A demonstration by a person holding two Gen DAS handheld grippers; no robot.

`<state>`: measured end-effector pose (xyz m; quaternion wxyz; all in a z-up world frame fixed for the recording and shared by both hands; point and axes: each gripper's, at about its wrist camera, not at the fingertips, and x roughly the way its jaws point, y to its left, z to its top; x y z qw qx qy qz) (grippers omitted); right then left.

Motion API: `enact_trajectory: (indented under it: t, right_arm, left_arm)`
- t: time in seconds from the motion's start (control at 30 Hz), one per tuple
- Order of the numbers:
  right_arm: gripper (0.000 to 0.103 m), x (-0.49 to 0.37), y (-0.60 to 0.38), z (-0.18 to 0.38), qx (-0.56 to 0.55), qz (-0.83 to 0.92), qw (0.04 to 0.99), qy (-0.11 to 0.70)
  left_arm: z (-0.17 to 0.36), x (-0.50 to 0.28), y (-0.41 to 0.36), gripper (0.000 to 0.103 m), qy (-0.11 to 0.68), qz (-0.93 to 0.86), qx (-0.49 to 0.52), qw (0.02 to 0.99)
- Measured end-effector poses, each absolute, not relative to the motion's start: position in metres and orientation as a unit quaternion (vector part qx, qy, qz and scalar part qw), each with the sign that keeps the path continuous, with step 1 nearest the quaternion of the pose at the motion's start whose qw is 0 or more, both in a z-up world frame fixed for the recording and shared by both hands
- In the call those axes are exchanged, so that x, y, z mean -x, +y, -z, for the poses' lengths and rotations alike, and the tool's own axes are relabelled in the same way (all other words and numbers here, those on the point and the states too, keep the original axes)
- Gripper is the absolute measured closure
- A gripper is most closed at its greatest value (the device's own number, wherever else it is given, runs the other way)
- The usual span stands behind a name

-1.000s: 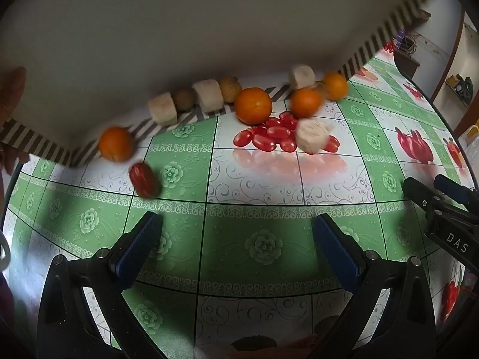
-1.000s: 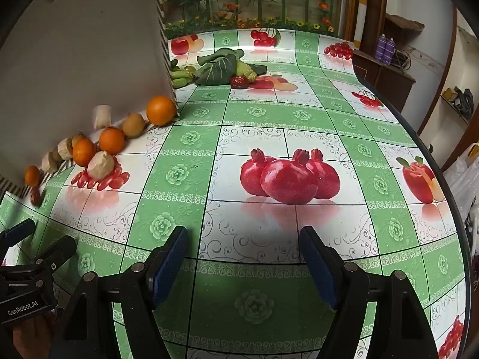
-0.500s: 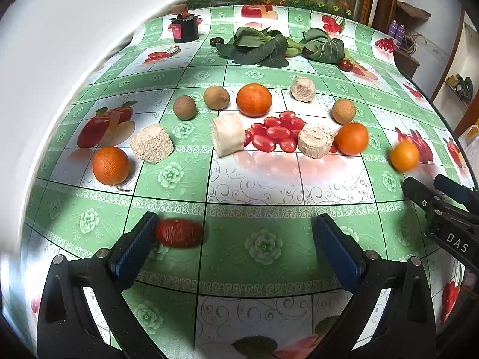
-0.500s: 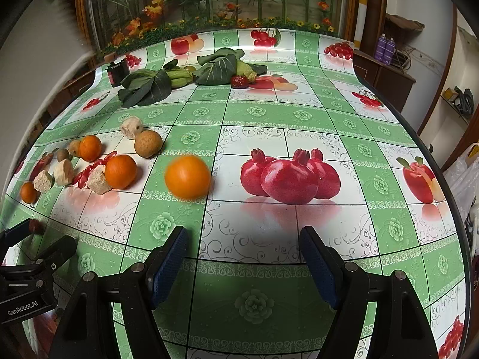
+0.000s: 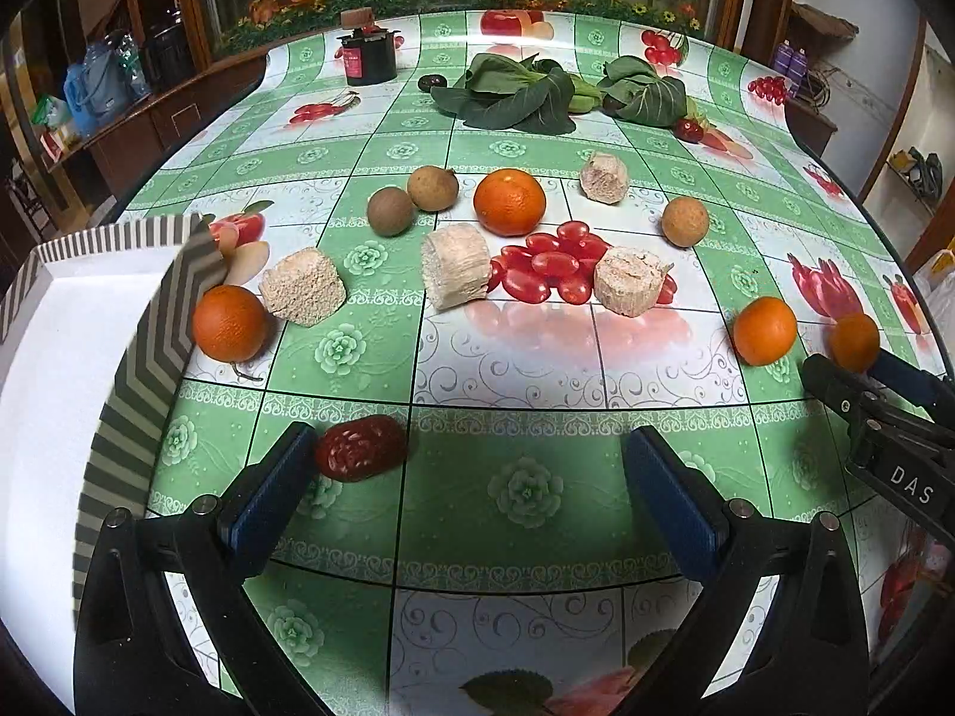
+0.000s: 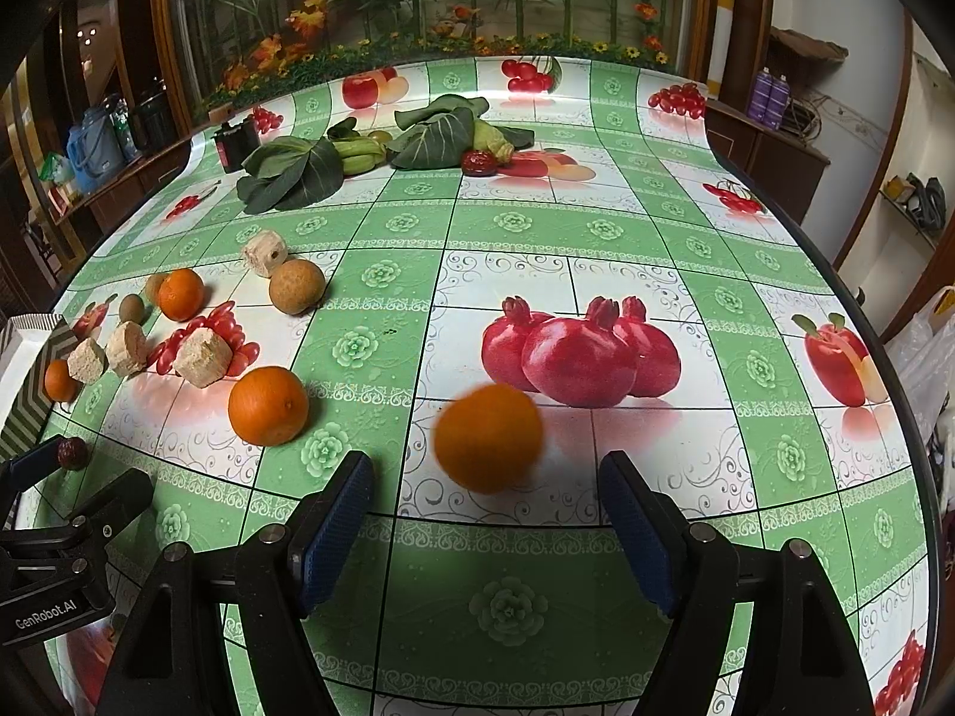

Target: Organize fruits

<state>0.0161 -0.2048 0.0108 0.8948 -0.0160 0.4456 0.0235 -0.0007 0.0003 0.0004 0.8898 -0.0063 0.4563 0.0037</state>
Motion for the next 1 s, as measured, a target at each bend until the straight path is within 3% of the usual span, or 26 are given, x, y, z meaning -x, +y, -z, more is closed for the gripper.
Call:
enact_trajectory:
  t: [0.2,0.33,0.7,0.77,0.83,1.0]
  right_arm:
    - [0.025,-0.016,-0.204,-0.011,0.016,-0.023,0.895,0.446]
    - [0.016,-0.018,-0.202,-0.011,0.017,-0.031,0.892,0.450]
    - [0.016,-0.018,-0.200,-0.010,0.016,-0.034,0.892,0.450]
    - [0.020,-0.016,-0.200,-0.010,0.018,-0.034,0.893,0.448]
    - [0.038,-0.010,-0.199,-0.013,0.027,-0.045,0.895,0.444]
    - [0.039,0.005,-0.192,-0.025,0.030,-0.073,0.898,0.434]
  left_arm:
    - [0.000,0.001,0.000,0.000,0.456,-0.003,0.006,0.890]
    - [0.000,0.001,0.001,0.000,0.456,-0.003,0.006,0.890]
    - [0.000,0.001,0.001,0.000,0.457,-0.003,0.006,0.890]
    - [-0.001,0.000,0.001,0.000,0.461,0.001,0.004,0.887]
    - [-0.002,0.000,0.000,0.002,0.466,0.004,0.003,0.885]
    - [-0.019,0.015,0.003,0.006,0.439,0.013,0.009,0.898]
